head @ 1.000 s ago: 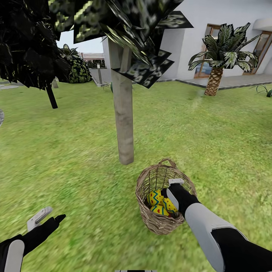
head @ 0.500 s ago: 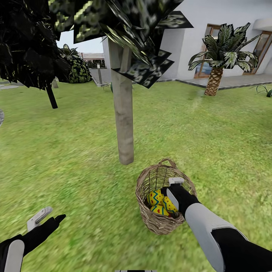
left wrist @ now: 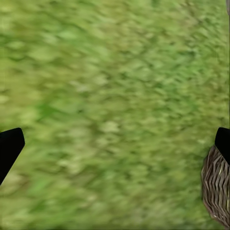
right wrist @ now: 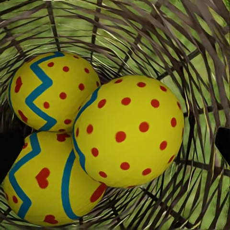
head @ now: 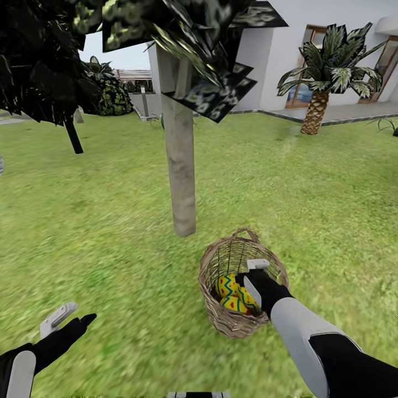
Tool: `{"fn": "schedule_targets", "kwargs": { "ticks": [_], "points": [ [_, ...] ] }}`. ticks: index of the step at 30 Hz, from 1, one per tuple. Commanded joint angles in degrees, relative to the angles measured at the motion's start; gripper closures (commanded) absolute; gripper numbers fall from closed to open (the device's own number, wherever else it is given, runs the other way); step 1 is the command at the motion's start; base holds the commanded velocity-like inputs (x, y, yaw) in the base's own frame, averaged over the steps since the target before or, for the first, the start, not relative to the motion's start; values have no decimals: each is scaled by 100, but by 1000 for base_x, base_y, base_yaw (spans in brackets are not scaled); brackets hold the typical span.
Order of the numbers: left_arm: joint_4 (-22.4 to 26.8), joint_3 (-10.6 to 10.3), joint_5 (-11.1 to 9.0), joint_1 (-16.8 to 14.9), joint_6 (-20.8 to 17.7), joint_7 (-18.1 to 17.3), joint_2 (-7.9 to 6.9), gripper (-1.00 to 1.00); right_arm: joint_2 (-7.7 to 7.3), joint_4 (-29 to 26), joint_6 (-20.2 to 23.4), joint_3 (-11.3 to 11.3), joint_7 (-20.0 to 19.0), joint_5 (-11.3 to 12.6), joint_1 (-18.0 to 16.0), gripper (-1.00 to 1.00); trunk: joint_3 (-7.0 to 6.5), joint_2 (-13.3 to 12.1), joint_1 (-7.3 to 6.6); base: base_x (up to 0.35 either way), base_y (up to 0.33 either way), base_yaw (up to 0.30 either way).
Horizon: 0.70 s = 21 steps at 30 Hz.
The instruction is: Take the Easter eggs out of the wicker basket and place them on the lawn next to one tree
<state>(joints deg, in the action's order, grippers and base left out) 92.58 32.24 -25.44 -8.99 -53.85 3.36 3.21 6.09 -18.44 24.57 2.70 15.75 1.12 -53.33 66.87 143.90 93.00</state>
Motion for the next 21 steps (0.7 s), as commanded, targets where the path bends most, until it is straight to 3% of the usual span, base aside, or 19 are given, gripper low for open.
{"fn": "schedule_targets", "kwargs": {
  "ticks": [1,6,16,21],
  "points": [
    [5,11,-57,-4,-29,34,4,-100,-2,-10,39,29,25,8,-2,-100,28,4,1,0,0,0],
    [5,18,-57,-4,-29,34,-3,-100,-2,-11,39,29,25,3,-2,-100,138,10,14,0,0,0],
    [5,19,-57,-5,-29,33,-6,-100,-1,-52,90,31,30,15,-3,-100,138,10,14,0,0,0],
    [5,33,-57,-4,-29,33,-12,-100,-51,-72,631,-12,27,55,-131,-100,138,10,14,0,0,0]
  ]
}}
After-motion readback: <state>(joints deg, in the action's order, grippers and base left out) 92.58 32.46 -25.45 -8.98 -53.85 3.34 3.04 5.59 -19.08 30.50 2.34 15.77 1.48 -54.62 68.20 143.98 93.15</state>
